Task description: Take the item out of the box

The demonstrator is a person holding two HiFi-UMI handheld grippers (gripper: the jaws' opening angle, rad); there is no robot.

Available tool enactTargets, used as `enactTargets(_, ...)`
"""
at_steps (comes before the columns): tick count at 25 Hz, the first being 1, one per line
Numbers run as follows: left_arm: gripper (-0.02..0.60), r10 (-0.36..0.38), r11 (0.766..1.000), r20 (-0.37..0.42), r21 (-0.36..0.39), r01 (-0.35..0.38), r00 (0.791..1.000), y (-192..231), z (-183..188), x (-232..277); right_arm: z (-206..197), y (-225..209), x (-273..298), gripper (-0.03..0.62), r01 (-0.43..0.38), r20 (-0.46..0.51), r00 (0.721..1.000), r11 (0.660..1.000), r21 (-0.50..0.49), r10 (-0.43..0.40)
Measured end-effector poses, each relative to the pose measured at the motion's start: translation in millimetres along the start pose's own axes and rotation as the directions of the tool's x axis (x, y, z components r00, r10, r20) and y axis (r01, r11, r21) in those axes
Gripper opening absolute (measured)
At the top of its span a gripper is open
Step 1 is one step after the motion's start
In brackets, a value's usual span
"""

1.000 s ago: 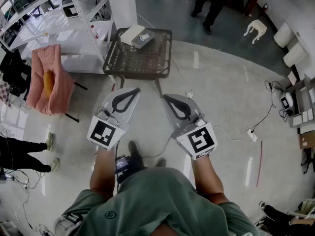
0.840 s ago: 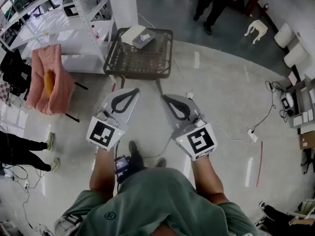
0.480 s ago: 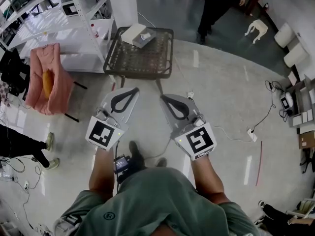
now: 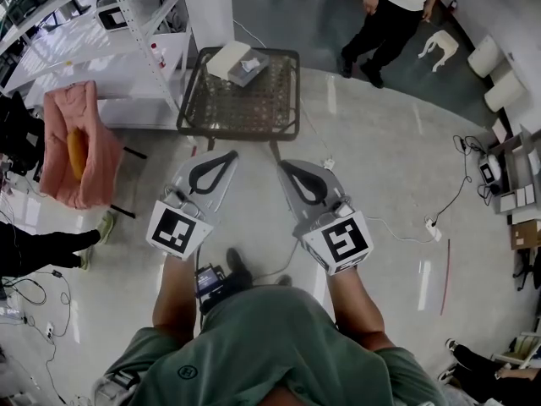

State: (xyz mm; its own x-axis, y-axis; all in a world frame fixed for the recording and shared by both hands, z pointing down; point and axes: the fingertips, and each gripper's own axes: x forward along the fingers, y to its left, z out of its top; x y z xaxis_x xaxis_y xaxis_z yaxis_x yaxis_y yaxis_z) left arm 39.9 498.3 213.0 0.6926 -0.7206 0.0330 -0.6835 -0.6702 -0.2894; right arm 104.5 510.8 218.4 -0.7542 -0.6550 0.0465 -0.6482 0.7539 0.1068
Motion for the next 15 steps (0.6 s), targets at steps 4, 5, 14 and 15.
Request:
enactTargets(4,0.002,-0.013,1.0,0.015,-0.013,0.013,1.0,42.5,-8.3,0.6,5.5,-4.6,41.9,0.006,0.018,-0.004,1.0,1.0,0.004,-0.018)
enactTargets(5,0.002,-0.017,1.0,0.018,-0.014,0.017,1.0,53.4,-10.8,0.5,6.8,-5.1,52.8,0.006,0.022,-0.007,1.0,1.0,0.002,-0.021)
enactTargets(14,0.002,-0.064,0.998,0.052,-0.015,0.065,0.997,134.8,-34.7,-7.3,9.7,-6.0,139.2,0.006,0.07,-0.035,0.997,0.997,-0.016,-0.071)
enactTargets(15,0.002,-0.068,0.997,0.056,-0.019,0.069,0.996,141.0,-37.6,-8.7,9.7,-5.3,145.9,0.006,0.075,-0.037,0.996,0.997,-0.019,-0.075)
